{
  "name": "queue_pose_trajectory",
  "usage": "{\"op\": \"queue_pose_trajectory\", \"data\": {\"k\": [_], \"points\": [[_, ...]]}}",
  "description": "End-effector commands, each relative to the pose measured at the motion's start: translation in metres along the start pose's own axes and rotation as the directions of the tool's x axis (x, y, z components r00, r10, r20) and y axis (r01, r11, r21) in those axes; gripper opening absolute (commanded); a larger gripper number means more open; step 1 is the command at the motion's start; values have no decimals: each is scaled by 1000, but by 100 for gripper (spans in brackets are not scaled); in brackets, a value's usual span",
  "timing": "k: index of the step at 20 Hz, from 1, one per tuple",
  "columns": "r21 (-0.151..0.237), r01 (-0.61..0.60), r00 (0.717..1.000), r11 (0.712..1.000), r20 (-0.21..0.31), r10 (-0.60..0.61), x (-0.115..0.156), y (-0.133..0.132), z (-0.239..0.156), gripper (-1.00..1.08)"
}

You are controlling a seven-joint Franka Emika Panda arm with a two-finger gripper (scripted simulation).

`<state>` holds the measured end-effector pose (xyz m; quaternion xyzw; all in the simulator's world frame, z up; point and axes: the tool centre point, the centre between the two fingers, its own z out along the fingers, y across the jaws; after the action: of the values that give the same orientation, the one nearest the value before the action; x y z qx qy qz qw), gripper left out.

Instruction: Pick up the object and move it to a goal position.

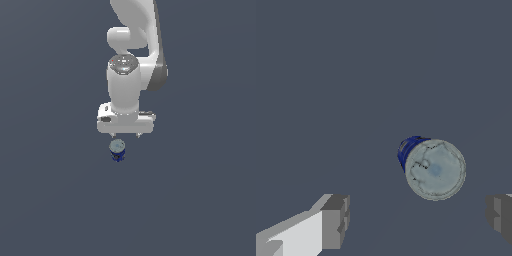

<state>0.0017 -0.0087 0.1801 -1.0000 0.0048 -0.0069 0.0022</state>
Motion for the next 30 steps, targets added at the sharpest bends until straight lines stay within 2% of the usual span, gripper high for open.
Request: {"op": "queue_pose_trajectory", "data": {"k": [1,16,30], "points": [[0,0,1000,1000,0,0,0,0,0,100],[-2,16,1000,1000,22,-16,-8,10,-2,100],[-4,59,998,998,14,-59,-2,40,54,100]]}}
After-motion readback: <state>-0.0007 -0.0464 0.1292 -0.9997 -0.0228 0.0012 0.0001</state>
